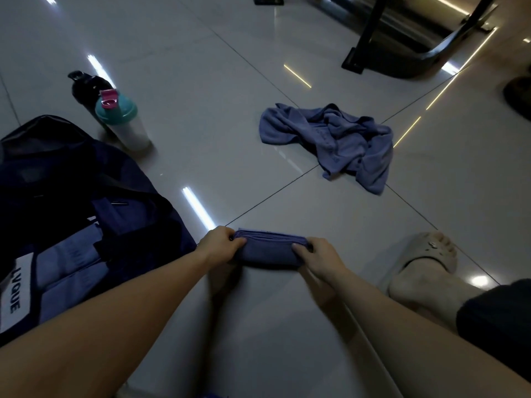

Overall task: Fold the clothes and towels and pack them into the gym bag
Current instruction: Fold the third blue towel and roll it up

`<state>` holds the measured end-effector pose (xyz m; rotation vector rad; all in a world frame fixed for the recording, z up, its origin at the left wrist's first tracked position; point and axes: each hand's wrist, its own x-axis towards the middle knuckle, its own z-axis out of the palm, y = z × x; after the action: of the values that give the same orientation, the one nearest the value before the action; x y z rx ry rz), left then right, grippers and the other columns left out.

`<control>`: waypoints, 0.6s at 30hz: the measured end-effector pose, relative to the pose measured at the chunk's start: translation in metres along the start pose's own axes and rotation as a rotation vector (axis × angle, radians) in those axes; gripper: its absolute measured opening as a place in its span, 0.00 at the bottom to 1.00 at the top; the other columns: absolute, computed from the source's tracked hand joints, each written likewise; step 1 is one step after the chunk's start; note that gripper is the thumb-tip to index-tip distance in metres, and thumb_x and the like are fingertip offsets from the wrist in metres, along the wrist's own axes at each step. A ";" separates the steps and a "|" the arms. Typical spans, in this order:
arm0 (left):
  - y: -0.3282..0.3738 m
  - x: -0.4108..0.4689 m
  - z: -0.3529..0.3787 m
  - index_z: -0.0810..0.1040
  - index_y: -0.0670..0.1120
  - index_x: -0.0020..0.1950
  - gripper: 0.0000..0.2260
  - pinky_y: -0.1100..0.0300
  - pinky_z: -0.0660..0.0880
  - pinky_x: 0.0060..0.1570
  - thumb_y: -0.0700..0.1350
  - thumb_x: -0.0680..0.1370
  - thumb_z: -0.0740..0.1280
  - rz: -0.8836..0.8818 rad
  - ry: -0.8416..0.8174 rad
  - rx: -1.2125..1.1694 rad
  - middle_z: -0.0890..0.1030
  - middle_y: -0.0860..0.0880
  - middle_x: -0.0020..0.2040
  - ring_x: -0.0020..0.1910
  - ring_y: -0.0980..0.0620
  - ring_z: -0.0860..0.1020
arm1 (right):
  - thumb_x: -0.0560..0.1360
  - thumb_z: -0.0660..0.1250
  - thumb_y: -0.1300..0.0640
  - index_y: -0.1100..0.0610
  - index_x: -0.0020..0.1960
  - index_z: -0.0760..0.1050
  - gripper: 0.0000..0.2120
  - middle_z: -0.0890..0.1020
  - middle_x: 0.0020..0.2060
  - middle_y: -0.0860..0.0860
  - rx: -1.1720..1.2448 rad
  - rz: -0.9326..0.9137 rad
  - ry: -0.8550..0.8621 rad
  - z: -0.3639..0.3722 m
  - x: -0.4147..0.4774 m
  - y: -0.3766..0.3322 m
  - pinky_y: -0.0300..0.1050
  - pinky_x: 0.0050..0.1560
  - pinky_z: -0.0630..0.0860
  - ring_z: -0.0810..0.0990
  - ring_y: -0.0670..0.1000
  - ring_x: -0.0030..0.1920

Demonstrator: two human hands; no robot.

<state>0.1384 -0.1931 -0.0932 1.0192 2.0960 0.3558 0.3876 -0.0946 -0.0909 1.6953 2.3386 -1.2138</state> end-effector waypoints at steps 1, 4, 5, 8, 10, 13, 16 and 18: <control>0.001 0.001 0.001 0.77 0.48 0.38 0.15 0.56 0.72 0.41 0.56 0.79 0.66 -0.011 0.005 0.028 0.81 0.49 0.39 0.43 0.46 0.80 | 0.79 0.64 0.42 0.57 0.51 0.82 0.18 0.84 0.44 0.53 0.012 0.018 0.013 0.001 0.003 -0.001 0.47 0.44 0.73 0.82 0.57 0.48; 0.005 0.004 0.008 0.76 0.49 0.44 0.14 0.55 0.73 0.46 0.57 0.82 0.60 -0.047 0.023 0.090 0.82 0.46 0.48 0.49 0.43 0.79 | 0.82 0.60 0.42 0.59 0.55 0.81 0.22 0.84 0.52 0.60 0.020 0.111 0.038 0.008 0.010 -0.006 0.47 0.49 0.72 0.82 0.61 0.54; 0.007 0.004 0.010 0.76 0.50 0.46 0.13 0.54 0.73 0.47 0.57 0.82 0.60 -0.061 0.039 0.106 0.82 0.46 0.50 0.50 0.42 0.79 | 0.83 0.58 0.42 0.60 0.56 0.80 0.23 0.84 0.55 0.61 0.010 0.148 0.043 0.010 0.012 -0.008 0.48 0.51 0.73 0.81 0.62 0.56; 0.013 0.003 0.014 0.76 0.50 0.49 0.12 0.54 0.73 0.47 0.56 0.82 0.60 -0.098 0.117 0.136 0.82 0.46 0.51 0.50 0.42 0.79 | 0.83 0.54 0.41 0.61 0.60 0.79 0.26 0.82 0.59 0.63 -0.032 0.271 0.028 0.017 0.017 -0.010 0.50 0.58 0.74 0.80 0.63 0.59; 0.016 0.002 0.017 0.76 0.49 0.50 0.11 0.54 0.73 0.46 0.55 0.81 0.61 -0.104 0.164 0.142 0.82 0.45 0.51 0.50 0.41 0.79 | 0.82 0.54 0.39 0.61 0.60 0.78 0.27 0.81 0.59 0.63 -0.067 0.331 0.027 0.019 0.019 -0.010 0.51 0.58 0.75 0.80 0.63 0.59; 0.021 0.000 0.016 0.75 0.48 0.52 0.09 0.55 0.71 0.45 0.53 0.80 0.62 -0.134 0.194 0.106 0.81 0.46 0.49 0.46 0.44 0.77 | 0.81 0.57 0.39 0.62 0.59 0.79 0.27 0.82 0.58 0.63 -0.094 0.389 0.046 0.018 0.026 -0.012 0.50 0.55 0.75 0.80 0.63 0.59; 0.029 -0.004 0.011 0.72 0.46 0.56 0.08 0.53 0.69 0.45 0.48 0.79 0.65 -0.018 0.325 0.227 0.77 0.47 0.47 0.44 0.46 0.72 | 0.80 0.59 0.40 0.61 0.57 0.80 0.25 0.83 0.56 0.61 -0.136 0.403 0.053 0.015 0.034 -0.015 0.48 0.51 0.74 0.81 0.62 0.56; 0.029 -0.003 0.014 0.75 0.46 0.58 0.12 0.52 0.69 0.49 0.40 0.75 0.66 0.350 0.468 0.413 0.77 0.45 0.52 0.48 0.44 0.74 | 0.80 0.60 0.41 0.61 0.56 0.80 0.24 0.83 0.55 0.61 -0.168 0.396 0.065 0.015 0.035 -0.016 0.48 0.49 0.74 0.81 0.62 0.55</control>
<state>0.1657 -0.1772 -0.0851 1.6908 2.4650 0.3665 0.3539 -0.0768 -0.1070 2.0296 1.9350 -0.8794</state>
